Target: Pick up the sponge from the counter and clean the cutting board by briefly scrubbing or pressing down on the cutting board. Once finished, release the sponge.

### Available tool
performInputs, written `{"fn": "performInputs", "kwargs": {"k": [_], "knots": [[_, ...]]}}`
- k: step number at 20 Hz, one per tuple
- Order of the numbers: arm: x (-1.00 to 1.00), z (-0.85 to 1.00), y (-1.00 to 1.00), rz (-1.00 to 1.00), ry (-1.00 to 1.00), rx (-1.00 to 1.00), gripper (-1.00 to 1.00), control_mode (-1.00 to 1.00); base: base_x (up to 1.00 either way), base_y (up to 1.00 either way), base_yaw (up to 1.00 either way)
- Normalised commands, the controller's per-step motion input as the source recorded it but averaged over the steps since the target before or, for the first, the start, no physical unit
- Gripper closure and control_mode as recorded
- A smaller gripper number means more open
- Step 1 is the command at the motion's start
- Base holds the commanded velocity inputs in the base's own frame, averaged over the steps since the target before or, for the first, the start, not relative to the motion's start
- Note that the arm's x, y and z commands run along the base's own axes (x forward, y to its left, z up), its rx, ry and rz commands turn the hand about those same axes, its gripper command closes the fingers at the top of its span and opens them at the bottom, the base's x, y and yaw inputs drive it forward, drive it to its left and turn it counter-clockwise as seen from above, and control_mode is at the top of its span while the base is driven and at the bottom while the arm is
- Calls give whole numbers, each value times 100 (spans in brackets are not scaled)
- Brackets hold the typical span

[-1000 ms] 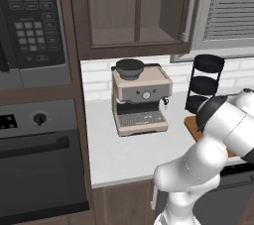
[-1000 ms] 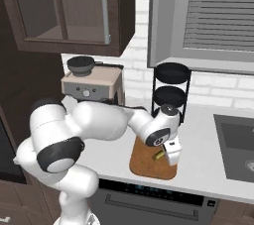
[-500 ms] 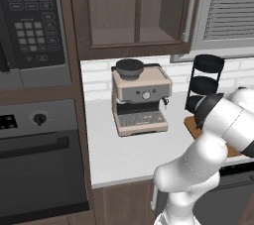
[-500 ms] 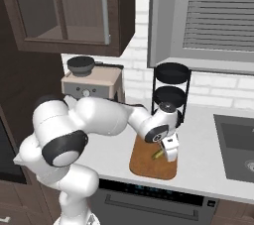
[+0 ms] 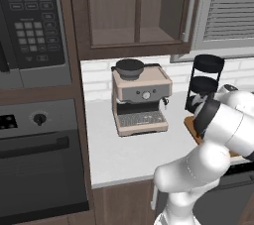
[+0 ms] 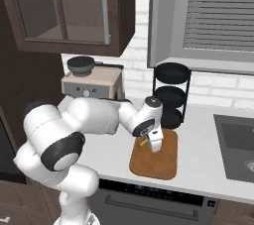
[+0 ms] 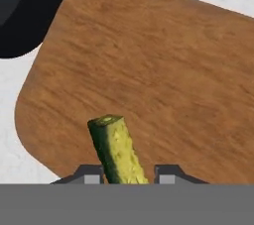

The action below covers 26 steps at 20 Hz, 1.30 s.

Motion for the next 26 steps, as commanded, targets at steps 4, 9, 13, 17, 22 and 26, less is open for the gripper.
{"fn": "performInputs", "kwargs": {"k": [4, 9, 13, 17, 22, 26], "knots": [[26, -4, 42, -1, -5, 3, 100, -100, 0, 0, 0], [-36, 3, -39, -1, 6, 0, 100, -100, 0, 0, 0], [-71, 2, -97, 0, 10, 4, 100, -100, 0, 0, 0], [-60, -2, -84, 0, 12, 1, 100, -100, 0, 0, 0], [6, -13, -26, 0, 20, 0, 100, -100, 0, 0, 0], [61, -33, 13, 0, 6, 0, 100, -100, 0, 0, 0]]}}
